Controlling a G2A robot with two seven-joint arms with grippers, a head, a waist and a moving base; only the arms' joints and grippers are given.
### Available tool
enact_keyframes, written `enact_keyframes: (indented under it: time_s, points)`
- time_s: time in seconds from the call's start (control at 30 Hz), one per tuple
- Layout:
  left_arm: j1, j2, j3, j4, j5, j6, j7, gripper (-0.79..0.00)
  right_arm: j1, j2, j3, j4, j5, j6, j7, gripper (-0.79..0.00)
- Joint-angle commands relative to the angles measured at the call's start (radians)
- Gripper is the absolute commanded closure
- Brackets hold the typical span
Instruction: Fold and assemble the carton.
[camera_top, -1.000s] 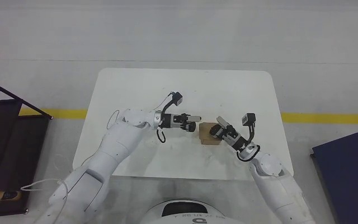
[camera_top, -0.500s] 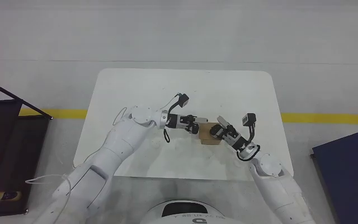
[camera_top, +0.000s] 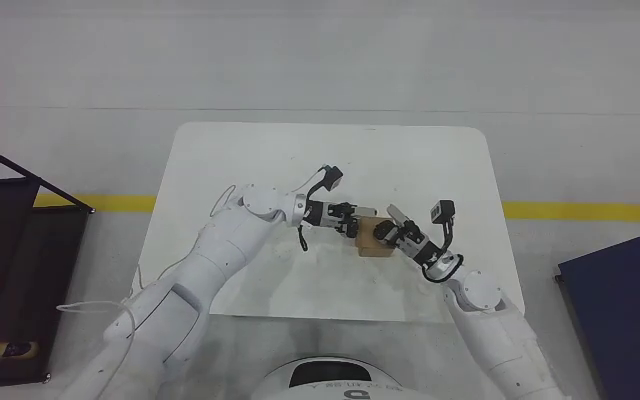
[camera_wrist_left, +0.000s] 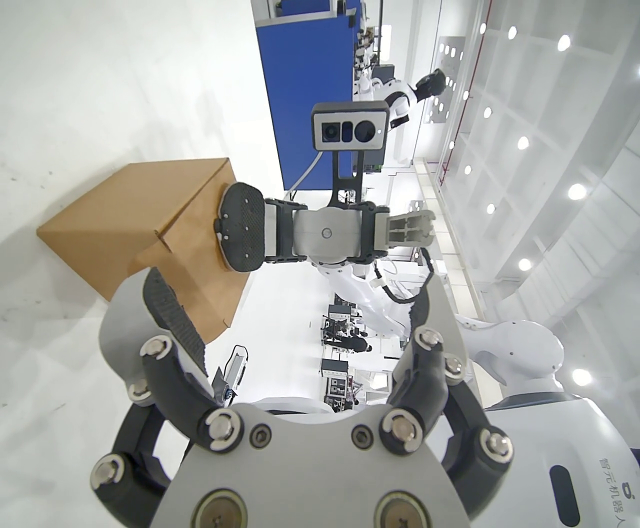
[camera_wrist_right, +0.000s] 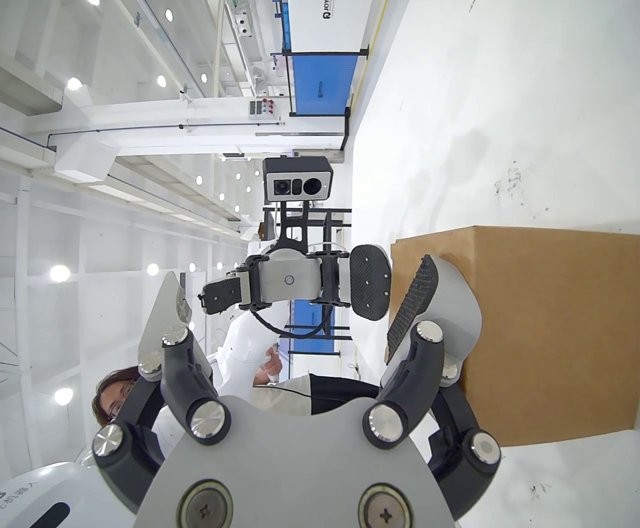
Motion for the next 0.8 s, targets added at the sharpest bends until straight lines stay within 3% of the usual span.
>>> enact_keyframes:
  time_s: [0.0, 0.53, 0.77]
  points:
    - [-0.005, -0.006, 0.006, 0.015, 0.0, -0.002, -0.003, -0.785, 0.002, 0.0, -0.001, 0.0, -0.001, 0.002, -0.001, -0.785]
    - [-0.042, -0.046, 0.029, 0.097, -0.012, -0.031, -0.017, -0.785, -0.022, 0.006, 0.035, -0.047, 0.043, -0.004, 0.02, -0.785]
    - [-0.055, -0.059, 0.034, 0.12, -0.01, -0.035, -0.023, -0.785, -0.073, 0.018, 0.118, -0.118, 0.126, -0.027, 0.056, -0.785]
